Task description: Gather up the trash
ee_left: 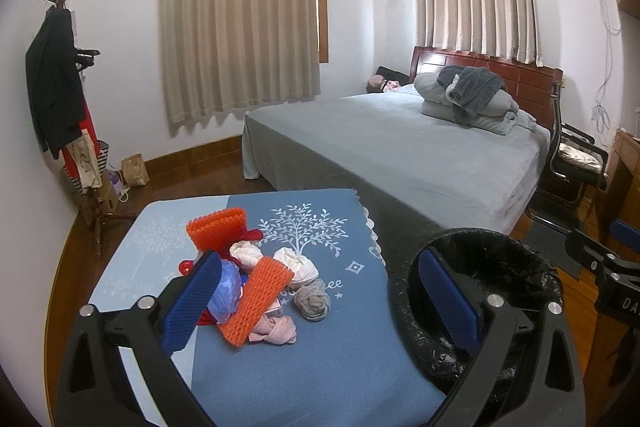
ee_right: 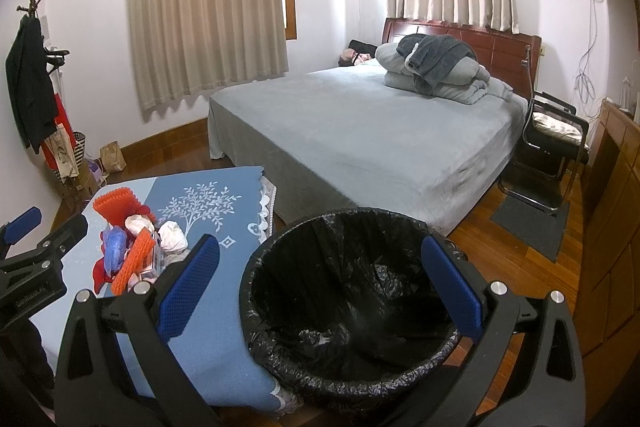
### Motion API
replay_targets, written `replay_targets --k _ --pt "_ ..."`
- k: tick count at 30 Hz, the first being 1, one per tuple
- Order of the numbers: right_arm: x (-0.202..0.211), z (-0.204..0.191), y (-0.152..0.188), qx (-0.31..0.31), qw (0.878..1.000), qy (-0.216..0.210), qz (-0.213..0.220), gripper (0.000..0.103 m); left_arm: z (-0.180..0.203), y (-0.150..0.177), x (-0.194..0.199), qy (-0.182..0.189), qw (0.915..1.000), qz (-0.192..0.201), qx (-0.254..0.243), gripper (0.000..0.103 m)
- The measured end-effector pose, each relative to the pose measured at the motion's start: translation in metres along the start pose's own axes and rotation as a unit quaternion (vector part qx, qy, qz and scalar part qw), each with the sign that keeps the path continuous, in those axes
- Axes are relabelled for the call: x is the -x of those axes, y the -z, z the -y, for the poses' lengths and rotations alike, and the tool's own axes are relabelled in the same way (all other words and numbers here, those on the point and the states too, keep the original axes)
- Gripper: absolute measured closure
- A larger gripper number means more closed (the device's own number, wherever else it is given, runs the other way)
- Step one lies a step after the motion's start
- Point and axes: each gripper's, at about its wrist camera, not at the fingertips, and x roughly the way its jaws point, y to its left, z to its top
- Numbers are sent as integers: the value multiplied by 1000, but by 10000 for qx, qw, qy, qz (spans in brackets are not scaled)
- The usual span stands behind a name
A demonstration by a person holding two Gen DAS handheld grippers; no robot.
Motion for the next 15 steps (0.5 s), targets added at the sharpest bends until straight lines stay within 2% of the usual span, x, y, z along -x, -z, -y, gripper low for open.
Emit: replay_targets --k 15 --pt "-4 -2 9 -9 10000 -7 -26 5 0 0 0 0 10000 -5 2 6"
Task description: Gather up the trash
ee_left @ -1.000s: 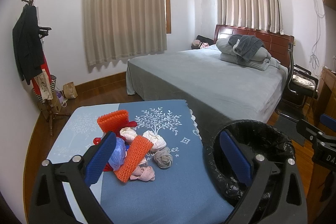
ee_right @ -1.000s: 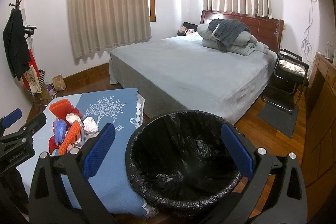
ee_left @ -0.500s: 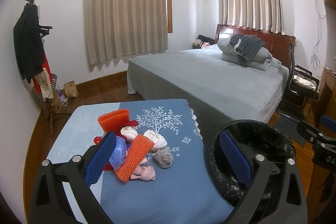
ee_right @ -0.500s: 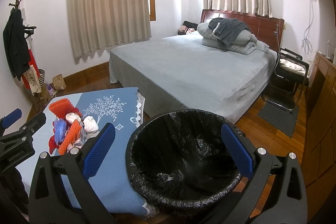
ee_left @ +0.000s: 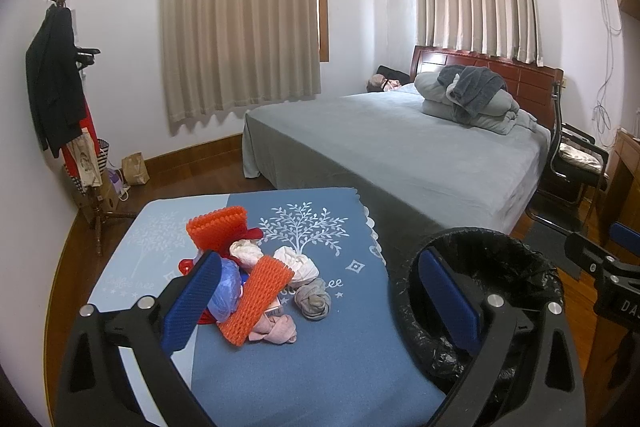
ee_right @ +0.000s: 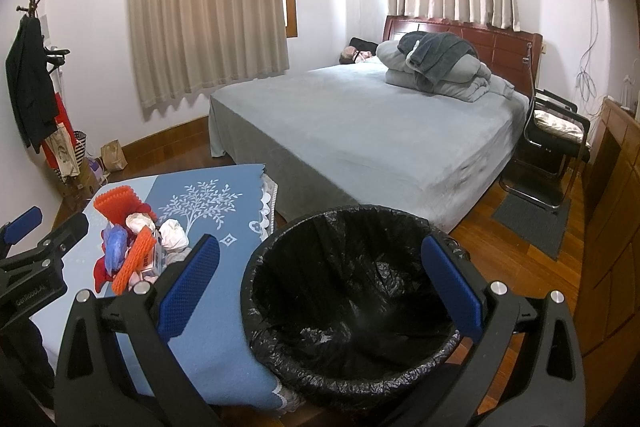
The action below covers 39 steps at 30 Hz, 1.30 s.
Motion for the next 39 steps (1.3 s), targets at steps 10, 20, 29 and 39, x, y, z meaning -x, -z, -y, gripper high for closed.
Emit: replay_targets --k 10,20,29,39 --pt "0 0 2 -5 10000 -5 -10 5 0 0 0 2 10000 -4 4 6" --pt "-1 0 0 -8 10000 -9 -17 5 0 0 0 2 10000 -11 9 6" --pt "-12 -7 6 -6 10000 -25 -53 5 -5 3 0 3 10000 -25 36 6" --pt "-23 -20 3 68 9997 -160 -156 5 -17 8 -11 -78 9998 -123 168 6"
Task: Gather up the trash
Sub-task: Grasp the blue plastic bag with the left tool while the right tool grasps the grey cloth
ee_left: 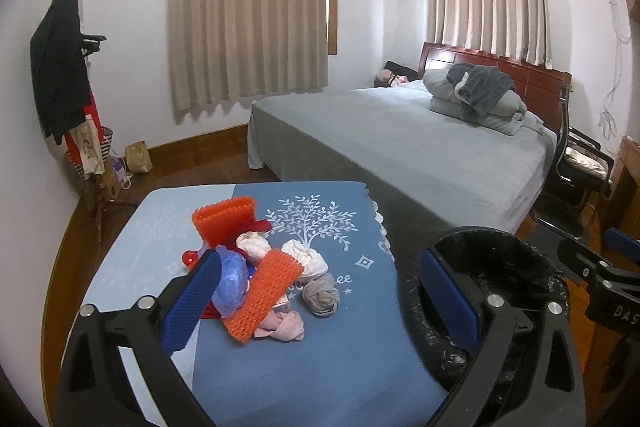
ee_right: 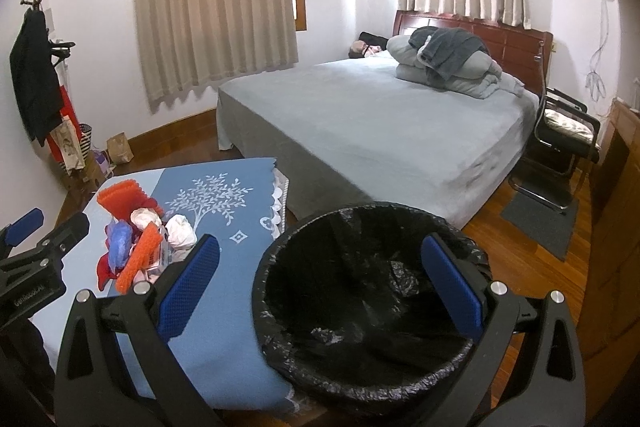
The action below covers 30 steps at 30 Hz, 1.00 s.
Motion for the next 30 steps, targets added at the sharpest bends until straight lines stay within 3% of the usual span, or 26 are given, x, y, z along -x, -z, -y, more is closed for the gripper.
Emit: replay_targets --k 8,16,20,23,26,30 --pt "-28 -26 -9 179 9993 -324 -65 5 -25 1 -15 -265 9996 -4 108 6" --pt "-77 -73 -9 457 9956 -807 -121 5 -80 22 -46 -886 9959 -27 149 6" --pt "-107 -95 -5 572 9936 -963 -165 6 -106 33 -65 -1000 9946 -152 215 7" --pt "-131 -109 4 598 9922 -1052 -309 10 -121 46 -79 -1041 9938 -314 226 13" --pt "-154 -123 17 695 9887 -1187 -593 22 -130 56 -88 -1044 9932 -415 303 14" --pt "-175 -139 35 769 9847 -1302 -863 23 -136 65 -97 -987 9932 -490 388 14"
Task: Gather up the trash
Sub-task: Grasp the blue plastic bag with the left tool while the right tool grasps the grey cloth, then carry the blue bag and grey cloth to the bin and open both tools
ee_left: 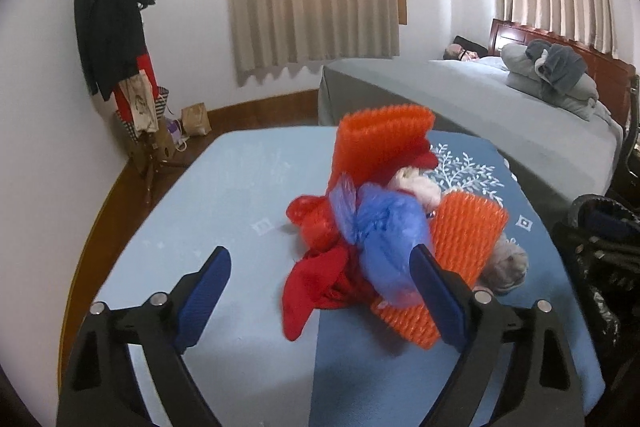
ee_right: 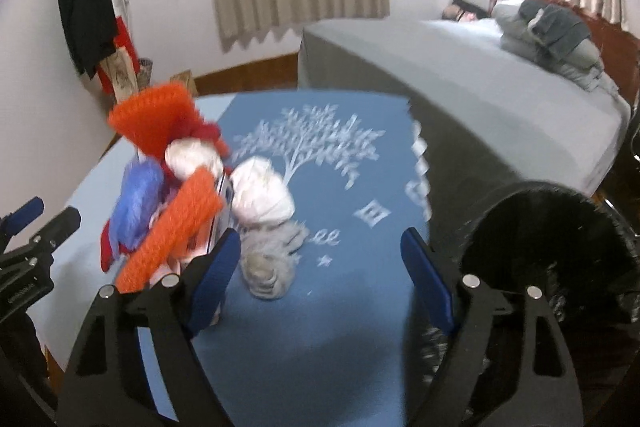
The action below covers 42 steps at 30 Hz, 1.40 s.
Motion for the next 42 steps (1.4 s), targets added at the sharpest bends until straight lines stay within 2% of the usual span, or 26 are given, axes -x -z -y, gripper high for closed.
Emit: replay_targets --k 3,12,14,16,21,27,34,36,40,42 --pt "-13 -9 4 102 9999 -40 -103 25 -1 3 -4 22 10000 -58 35 14" --pt "-44 -26 15 288 9981 -149 -522 38 1 6 -10 114 9999 -79 57 16" --pt "-47 -28 18 345 9974 -223 -594 48 3 7 -11 133 9999 -76 56 17" --pt "-51 -27 19 306 9959 -475 -707 66 5 7 -10 161 9998 -82 43 18" --pt "-46 -28 17 376 9958 -557 -616 72 13 7 -6 212 9998 -38 -17 20" --pt "-28 -19 12 285 9973 -478 -488 73 24 5 -7 389 9992 -13 -35 27" --pt "-17 -7 5 181 9976 -537 -386 73 44 3 -33 548 9983 -186 -120 42" --pt "-16 -5 3 176 9976 -565 -352 73 48 2 -43 576 9978 -272 -176 49" --pt "-7 -6 0 179 9974 -638 -294 73 51 4 -57 567 9973 -409 -212 70" --pt "-3 -7 0 181 9974 -643 -269 73 50 5 -58 574 9976 -354 -173 74"
